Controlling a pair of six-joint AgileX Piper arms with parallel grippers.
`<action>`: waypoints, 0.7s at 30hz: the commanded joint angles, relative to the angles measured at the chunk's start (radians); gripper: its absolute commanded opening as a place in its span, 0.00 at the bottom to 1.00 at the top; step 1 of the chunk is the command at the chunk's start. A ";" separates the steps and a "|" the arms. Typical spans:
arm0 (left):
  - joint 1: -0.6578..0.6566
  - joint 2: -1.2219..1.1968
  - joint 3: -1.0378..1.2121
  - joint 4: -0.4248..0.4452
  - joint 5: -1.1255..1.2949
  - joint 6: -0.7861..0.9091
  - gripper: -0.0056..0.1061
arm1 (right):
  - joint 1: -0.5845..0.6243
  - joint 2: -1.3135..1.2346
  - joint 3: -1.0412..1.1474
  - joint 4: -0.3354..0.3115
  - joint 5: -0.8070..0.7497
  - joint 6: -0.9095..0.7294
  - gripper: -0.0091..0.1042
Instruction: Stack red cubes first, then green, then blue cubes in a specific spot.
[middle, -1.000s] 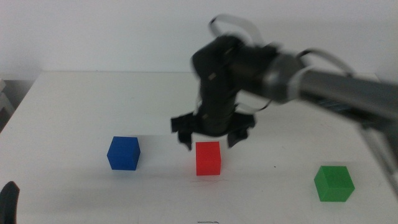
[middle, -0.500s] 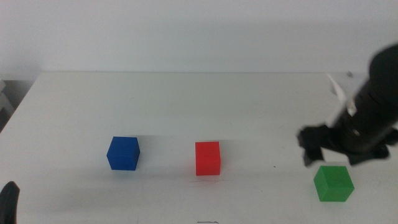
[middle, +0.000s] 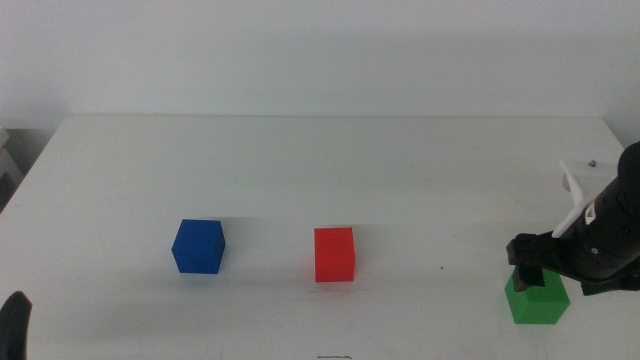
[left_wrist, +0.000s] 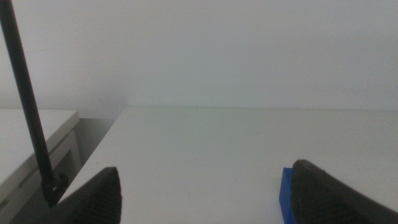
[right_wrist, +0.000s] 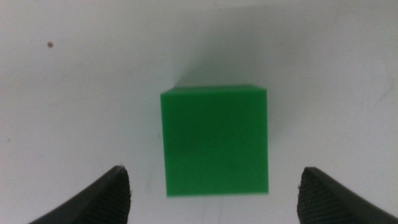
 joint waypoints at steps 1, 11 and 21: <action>0.001 -0.019 -0.003 -0.007 -0.077 -0.005 0.88 | -0.010 -0.011 -0.018 -0.016 -0.046 -0.014 0.75; 0.001 -0.019 -0.003 -0.007 -0.077 -0.005 0.88 | -0.010 0.099 -0.018 -0.072 -0.124 -0.011 0.58; 0.001 -0.019 -0.003 -0.007 -0.077 -0.005 0.88 | 0.112 0.026 -0.154 -0.120 0.042 0.099 0.07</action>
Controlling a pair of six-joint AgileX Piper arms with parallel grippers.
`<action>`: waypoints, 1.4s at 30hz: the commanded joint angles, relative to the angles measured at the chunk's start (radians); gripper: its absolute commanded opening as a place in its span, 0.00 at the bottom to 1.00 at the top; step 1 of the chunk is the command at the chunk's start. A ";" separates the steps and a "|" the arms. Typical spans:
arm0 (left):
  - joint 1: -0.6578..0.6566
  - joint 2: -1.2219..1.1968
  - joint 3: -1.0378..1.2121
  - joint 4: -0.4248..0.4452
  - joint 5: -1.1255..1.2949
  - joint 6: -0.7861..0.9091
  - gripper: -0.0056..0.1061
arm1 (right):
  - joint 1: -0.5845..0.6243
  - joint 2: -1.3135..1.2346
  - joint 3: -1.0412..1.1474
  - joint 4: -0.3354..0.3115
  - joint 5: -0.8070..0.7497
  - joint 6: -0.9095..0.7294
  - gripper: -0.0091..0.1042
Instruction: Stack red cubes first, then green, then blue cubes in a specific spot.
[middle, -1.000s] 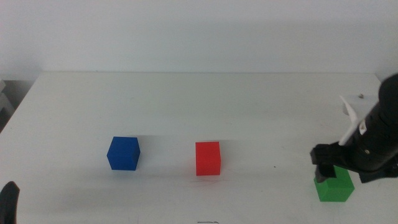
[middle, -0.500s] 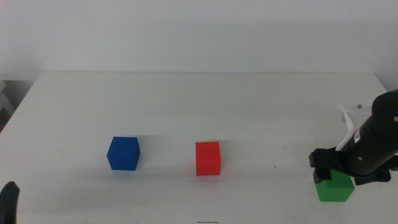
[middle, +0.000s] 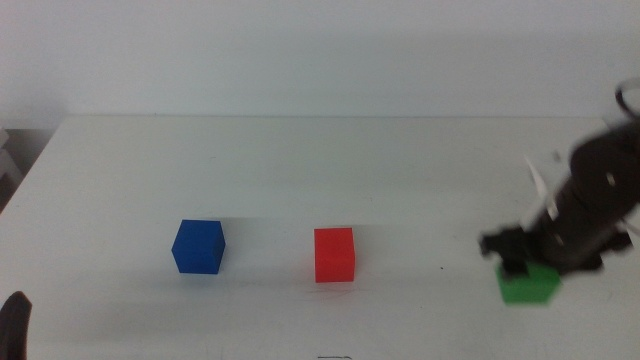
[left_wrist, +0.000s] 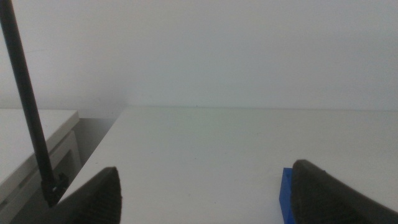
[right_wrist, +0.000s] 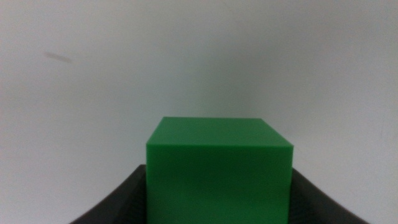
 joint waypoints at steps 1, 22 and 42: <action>0.001 -0.019 -0.003 -0.007 -0.077 -0.005 0.88 | 0.061 -0.059 -0.137 -0.047 0.078 0.058 0.07; 0.001 -0.019 -0.003 -0.007 -0.077 -0.005 0.88 | 0.404 0.426 -0.973 -0.054 0.455 0.309 0.07; 0.001 -0.019 -0.003 -0.007 -0.077 -0.005 0.88 | 0.410 0.502 -0.993 -0.025 0.485 0.306 0.07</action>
